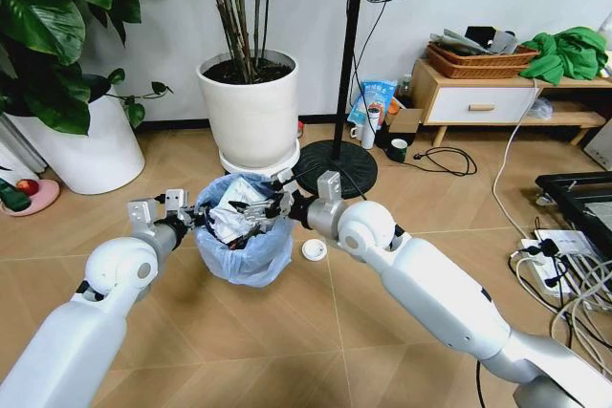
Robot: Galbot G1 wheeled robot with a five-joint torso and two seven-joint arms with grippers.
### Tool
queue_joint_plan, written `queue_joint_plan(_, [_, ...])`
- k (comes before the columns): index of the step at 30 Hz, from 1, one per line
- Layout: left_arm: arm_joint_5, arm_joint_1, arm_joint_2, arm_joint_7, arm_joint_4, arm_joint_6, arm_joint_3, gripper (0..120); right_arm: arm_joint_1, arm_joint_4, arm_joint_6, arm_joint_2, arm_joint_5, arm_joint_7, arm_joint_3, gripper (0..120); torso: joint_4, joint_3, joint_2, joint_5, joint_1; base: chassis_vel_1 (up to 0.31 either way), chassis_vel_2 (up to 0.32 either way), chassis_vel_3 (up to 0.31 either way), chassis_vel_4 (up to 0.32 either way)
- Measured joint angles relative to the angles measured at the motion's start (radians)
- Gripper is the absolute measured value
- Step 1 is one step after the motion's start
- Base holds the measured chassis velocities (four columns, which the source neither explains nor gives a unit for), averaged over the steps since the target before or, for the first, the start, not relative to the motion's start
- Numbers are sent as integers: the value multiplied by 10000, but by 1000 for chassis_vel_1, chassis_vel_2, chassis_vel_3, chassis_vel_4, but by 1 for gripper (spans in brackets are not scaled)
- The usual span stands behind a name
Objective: Pick up the trash bin and place the garbage on the floor into it.
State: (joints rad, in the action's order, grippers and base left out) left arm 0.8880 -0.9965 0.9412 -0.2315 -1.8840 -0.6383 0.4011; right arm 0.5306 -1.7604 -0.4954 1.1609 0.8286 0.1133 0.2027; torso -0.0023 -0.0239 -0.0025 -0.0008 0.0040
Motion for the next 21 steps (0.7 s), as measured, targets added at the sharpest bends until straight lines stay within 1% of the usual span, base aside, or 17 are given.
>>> queue_joint_plan(4, [-6,-30,38,9,5,4,35,0,-22,-45,-3,-60,52,-85,-95,100,0,0,0,0,0,0,0,0,0])
queue_joint_plan(9, [-17,-191,17,28,0,7,251,0,107,-49,7,-108,126,-372,-657,100,3,0,0,0,0,0,0,0,0])
queue_joint_plan(11, [-27,-353,-31,89,-27,9,488,0,293,40,151,-469,80,-481,-1124,100,3,0,0,1,0,0,0,0,0])
queue_joint_plan(12, [-27,-353,-31,89,-27,9,488,0,293,40,151,-469,80,-481,-1124,100,3,0,0,1,0,0,0,0,0])
queue_joint_plan(14, [-38,-521,-67,164,-56,9,725,0,537,147,324,-846,19,-652,-1592,100,0,0,0,1,0,0,0,0,0])
queue_joint_plan(15, [-38,-521,-67,164,-56,9,725,0,537,147,324,-846,19,-652,-1592,100,0,0,0,1,0,0,0,0,0])
queue_joint_plan(18, [-64,-770,-95,294,-98,16,1082,0,1064,461,526,-1294,-249,-758,-2327,100,-2,0,2,2,0,0,0,0,0])
queue_joint_plan(19, [-64,-770,-95,294,-98,16,1082,0,1064,461,526,-1294,-249,-758,-2327,100,-2,0,2,2,0,0,0,0,0])
queue_joint_plan(20, [-85,-850,-119,347,-111,21,1196,0,1258,650,601,-1420,-478,-749,-2537,100,-1,0,2,2,0,0,0,0,0])
queue_joint_plan(21, [-107,-1027,-184,413,-178,30,1390,0,1827,1305,941,-1633,-1441,-308,-2997,100,0,0,2,2,0,0,0,0,0])
